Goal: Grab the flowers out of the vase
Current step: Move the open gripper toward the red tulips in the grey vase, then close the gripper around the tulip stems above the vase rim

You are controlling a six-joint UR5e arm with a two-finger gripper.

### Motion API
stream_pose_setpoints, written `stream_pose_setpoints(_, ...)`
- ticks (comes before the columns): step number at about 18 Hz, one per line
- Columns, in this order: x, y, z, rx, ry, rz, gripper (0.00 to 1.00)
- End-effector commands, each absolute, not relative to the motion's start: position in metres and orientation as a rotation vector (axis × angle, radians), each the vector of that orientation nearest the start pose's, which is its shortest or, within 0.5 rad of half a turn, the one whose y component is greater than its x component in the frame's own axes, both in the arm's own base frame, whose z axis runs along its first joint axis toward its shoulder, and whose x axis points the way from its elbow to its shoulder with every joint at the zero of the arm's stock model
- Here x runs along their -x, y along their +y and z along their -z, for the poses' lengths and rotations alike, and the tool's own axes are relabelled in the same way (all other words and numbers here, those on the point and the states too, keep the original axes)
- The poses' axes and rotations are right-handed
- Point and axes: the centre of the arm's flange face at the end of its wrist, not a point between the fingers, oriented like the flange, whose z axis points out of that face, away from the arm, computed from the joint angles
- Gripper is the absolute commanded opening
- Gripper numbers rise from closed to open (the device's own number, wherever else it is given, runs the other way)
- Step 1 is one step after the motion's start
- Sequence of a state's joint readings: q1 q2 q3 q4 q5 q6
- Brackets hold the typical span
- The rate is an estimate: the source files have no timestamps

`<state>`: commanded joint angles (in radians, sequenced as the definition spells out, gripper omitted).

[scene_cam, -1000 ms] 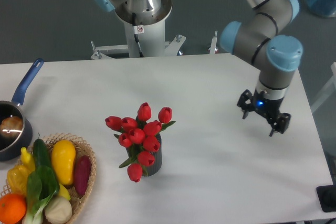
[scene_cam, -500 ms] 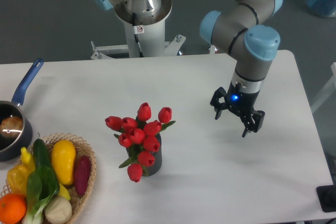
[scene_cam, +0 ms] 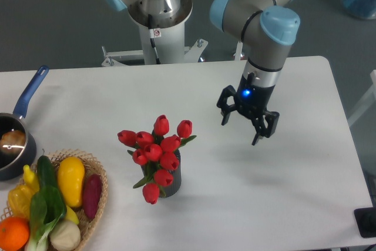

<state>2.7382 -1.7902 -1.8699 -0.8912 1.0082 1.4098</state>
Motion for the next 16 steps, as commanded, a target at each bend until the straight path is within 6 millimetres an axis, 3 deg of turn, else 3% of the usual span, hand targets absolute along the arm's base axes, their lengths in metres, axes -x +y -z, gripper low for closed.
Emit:
stream_pose_setpoints(4, 0.419, 0.388, -0.337, 2.439, 0.363, 0.012, 1.0)
stream_pose_setpoints(7, 0.409, 0.402, -0.347, 2.254, 0.344, 0.101, 1.0)
stream_pose_setpoints(13, 0.398, 0.414, -0.348, 2.083, 0.32, 0.205, 1.0)
stream_pose_setpoints(16, 0.391, 0.428, -0.335, 2.033, 0.321, 0.271, 1.0)
